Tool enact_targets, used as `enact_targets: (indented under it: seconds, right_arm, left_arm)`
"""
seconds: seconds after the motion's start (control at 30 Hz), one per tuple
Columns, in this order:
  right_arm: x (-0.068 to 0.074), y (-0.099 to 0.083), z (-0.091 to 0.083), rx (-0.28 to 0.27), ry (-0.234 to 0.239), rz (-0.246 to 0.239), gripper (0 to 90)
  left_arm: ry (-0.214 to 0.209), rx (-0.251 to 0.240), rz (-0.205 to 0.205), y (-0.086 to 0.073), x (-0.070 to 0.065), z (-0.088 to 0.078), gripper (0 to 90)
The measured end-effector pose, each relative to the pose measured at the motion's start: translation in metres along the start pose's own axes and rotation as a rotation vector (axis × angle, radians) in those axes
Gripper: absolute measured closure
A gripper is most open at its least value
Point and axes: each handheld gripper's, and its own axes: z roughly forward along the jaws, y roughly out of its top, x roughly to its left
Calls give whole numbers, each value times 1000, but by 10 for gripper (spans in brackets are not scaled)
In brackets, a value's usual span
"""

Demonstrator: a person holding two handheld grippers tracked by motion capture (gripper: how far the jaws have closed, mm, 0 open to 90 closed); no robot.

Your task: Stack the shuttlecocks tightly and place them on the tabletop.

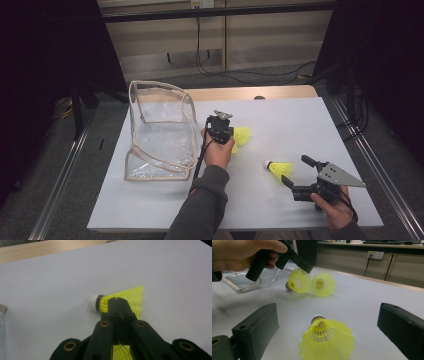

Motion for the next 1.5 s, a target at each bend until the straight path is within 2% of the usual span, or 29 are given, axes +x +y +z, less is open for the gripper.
enact_targets:
  seconds: [0.33, 0.57, 1.07, 1.5]
  right_arm:
    - [0, 0, 0, 1, 0, -3, 26]
    - [1, 0, 0, 1, 1, -3, 27]
    - [1, 0, 0, 0, 1, -2, 27]
    - [1, 0, 1, 3, 2, -4, 27]
  left_arm:
    - [-7, -1, -2, -1, -2, 4, 900]
    - [-16, -7, -19, -2, -3, 7, 871]
    - [-30, -1, -7, -2, -6, 6, 814]
    - [-59, -27, -29, 1, -6, -1, 700]
